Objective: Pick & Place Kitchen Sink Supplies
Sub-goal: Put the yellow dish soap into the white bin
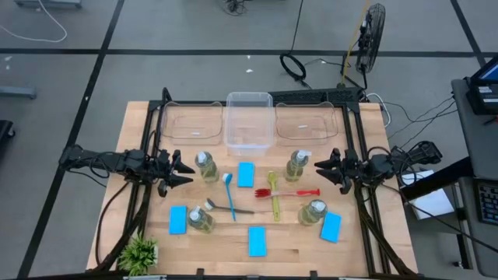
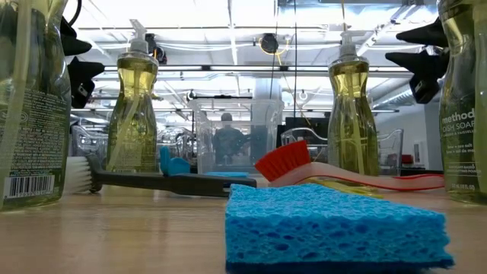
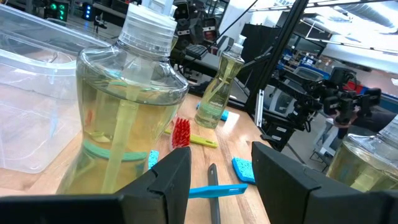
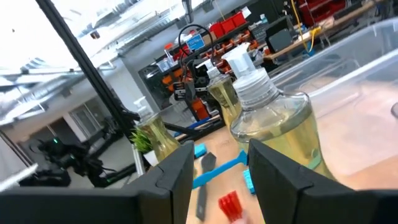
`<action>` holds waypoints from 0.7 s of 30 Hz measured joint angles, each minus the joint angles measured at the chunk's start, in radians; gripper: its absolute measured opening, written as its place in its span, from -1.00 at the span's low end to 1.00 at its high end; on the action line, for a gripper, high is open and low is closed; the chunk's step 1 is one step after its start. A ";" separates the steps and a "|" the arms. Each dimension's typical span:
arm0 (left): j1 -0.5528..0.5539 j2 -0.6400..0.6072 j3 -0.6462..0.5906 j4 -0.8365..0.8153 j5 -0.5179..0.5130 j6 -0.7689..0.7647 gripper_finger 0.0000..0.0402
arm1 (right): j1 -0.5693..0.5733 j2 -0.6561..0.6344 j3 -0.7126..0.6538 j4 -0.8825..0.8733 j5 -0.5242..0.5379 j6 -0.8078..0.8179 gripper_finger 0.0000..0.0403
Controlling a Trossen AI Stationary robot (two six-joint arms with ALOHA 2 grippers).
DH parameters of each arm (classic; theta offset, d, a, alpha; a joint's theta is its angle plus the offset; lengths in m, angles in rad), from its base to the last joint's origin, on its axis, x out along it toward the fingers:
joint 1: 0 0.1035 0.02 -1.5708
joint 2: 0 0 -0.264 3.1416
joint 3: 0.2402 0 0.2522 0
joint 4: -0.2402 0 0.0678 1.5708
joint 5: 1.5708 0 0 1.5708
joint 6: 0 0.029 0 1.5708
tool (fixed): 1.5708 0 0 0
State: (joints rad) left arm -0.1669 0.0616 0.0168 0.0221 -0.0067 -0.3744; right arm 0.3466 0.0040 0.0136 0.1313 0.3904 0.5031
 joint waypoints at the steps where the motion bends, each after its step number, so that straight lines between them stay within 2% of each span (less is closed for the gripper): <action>1: 0.000 0.000 0.000 0.000 0.000 0.000 -0.15 | 0.000 0.000 0.000 0.001 0.000 0.020 -0.30; 10: 0.000 0.000 0.000 0.001 -0.016 0.000 -0.15 | 0.000 0.000 0.000 0.135 -0.002 0.021 -0.30; 15: 0.000 0.000 0.000 0.001 -0.019 -0.003 -0.15 | 0.002 0.001 0.000 0.204 -0.056 -0.094 -0.30; 21: 0.000 0.000 0.000 0.017 -0.021 -0.100 -0.15 | 0.002 0.010 0.031 0.214 -0.079 -0.174 -0.30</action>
State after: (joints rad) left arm -0.1669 0.0616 0.0170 0.0391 -0.0273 -0.4749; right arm 0.3485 0.0141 0.0450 0.3456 0.3111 0.3292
